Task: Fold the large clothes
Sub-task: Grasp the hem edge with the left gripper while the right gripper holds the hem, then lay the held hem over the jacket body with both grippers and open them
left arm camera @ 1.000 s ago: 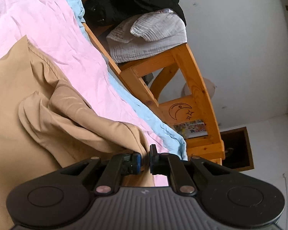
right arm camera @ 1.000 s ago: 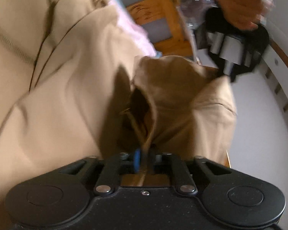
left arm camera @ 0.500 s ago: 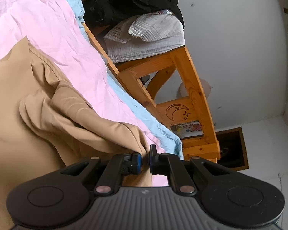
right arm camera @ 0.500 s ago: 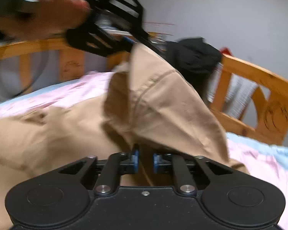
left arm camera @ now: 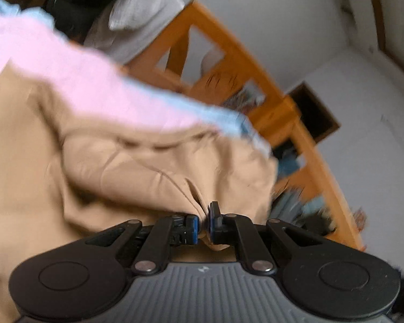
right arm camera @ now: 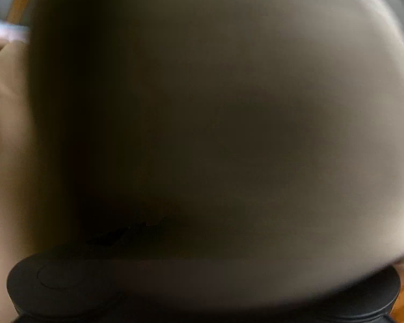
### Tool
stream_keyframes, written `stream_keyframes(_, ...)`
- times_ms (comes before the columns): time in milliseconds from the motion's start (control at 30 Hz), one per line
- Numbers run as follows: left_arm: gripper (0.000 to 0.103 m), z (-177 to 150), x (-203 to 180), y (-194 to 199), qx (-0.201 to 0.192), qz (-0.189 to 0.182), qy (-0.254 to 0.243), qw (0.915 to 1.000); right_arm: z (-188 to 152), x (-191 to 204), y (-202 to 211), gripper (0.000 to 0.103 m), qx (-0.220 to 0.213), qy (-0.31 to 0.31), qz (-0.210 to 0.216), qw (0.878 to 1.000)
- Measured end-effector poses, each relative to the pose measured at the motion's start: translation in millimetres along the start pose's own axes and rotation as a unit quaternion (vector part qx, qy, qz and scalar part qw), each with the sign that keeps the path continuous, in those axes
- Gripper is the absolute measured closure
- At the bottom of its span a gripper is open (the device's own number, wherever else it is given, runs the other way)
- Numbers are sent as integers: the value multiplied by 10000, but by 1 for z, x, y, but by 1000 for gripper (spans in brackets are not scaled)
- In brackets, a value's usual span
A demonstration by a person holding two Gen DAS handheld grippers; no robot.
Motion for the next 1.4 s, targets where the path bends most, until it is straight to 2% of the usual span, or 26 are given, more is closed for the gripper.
stream_keyframes(67, 93, -20, 7, -5, 75, 44, -70, 9999, -17, -4, 11, 103, -28, 447, 31, 9990)
stream_keyframes(100, 86, -29, 9, -8, 122, 14, -41, 9999, -29, -6, 20, 103, 21, 690, 152, 9975)
stream_keyframes(133, 75, -34, 11, -9, 159, 0, -9, 9999, -41, -9, 30, 94, 118, 875, 217, 9959)
stream_keyframes(200, 61, -43, 11, -7, 161, -15, 8, 9999, -59, -18, 49, 78, 330, 865, 290, 9953)
stream_keyframes(300, 45, -44, 8, 8, 121, 31, -37, 9999, -79, -44, 83, 69, 693, 122, 233, 9972)
stream_keyframes(367, 41, -41, 11, 23, -85, 205, 9, 9998, -88, -72, 100, 63, 979, -1166, 243, 9880)
stream_keyframes(400, 41, -35, 15, 31, -238, 306, 120, 9992, -95, -89, 108, 63, 1084, -1986, 325, 9735)
stream_keyframes(467, 41, -25, 30, 41, -589, 621, 495, 9951, -108, -118, 118, 58, 1110, -3676, 531, 9218)
stream_keyframes(533, 41, -12, 52, 43, -854, 1178, 1133, 9829, -119, -135, 121, 50, 1011, -4901, 686, 8630)
stream_keyframes(600, 41, -3, 73, 37, -955, 1457, 1701, 9699, -129, -146, 118, 45, 893, -5851, 818, 8019)
stream_keyframes(633, 42, 0, 83, 32, -916, 1546, 1954, 9641, -133, -152, 114, 41, 861, -6139, 844, 7801)
stream_keyframes(700, 47, 6, 97, 18, -744, 1636, 2307, 9563, -131, -156, 107, 39, 824, -6538, 911, 7466)
stream_keyframes(767, 48, 10, 99, 4, -678, 1594, 2423, 9546, -129, -159, 90, 38, 897, -6844, 1031, 7162)
stream_keyframes(833, 51, 17, 97, -6, -639, 1567, 2349, 9572, -125, -158, 73, 36, 985, -6994, 1072, 6997)
stream_keyframes(867, 57, 22, 98, -10, -611, 1604, 2335, 9571, -125, -159, 68, 36, 1031, -7038, 1080, 6945)
stream_keyframes(900, 81, 24, 101, -10, -590, 1571, 2345, 9575, -126, -156, 64, 36, 1072, -7083, 1059, 6897)
stream_keyframes(933, 91, 27, 101, -11, -563, 1556, 2351, 9578, -127, -156, 59, 38, 1108, -7109, 1052, 6865)
stream_keyframes(967, 93, 32, 97, -15, -558, 1662, 2278, 9578, -126, -156, 49, 40, 1212, -7085, 1061, 6871)
stream_keyframes(1033, 103, 38, 87, -16, -678, 1878, 1918, 9609, -122, -154, 41, 54, 1342, -6956, 993, 6988)
stream_keyframes(1067, 103, 44, 80, -12, -839, 2101, 1653, 9599, -117, -153, 32, 60, 1470, -6822, 912, 7104)
stream_keyframes(1100, 103, 45, 72, -2, -1043, 2214, 1429, 9590, -114, -152, 30, 85, 1456, -6732, 866, 7198)
stream_keyframes(1133, 103, 49, 67, 5, -1258, 2251, 1235, 9583, -108, -151, 29, 97, 1382, -6593, 770, 7350)
stream_keyframes(1200, 103, 56, 62, 11, -1481, 2435, 843, 9548, -95, -147, 37, 100, 1064, -6326, 599, 7648)
stream_keyframes(1267, 103, 57, 68, -3, -1252, 2789, 614, 9501, -80, -140, 41, 101, 847, -5910, 477, 8008)
stream_keyframes(1300, 103, 55, 72, -7, -1204, 2843, 614, 9492, -77, -134, 39, 101, 849, -5735, 461, 8135)
stream_keyframes(1400, 103, 49, 82, -14, -1164, 2938, 603, 9468, -87, -123, 29, 101, 1129, -5617, 439, 8184)
Point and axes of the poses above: each gripper's, at about its wrist camera, not at the fingertips, and y roughly against the way its jaws point, x to its left, z to its top, the point moved 2 cm from there along -y, roughly the way its jaws point, and after that the axes turned 4 degrees about -y, right-handed, at the moved point
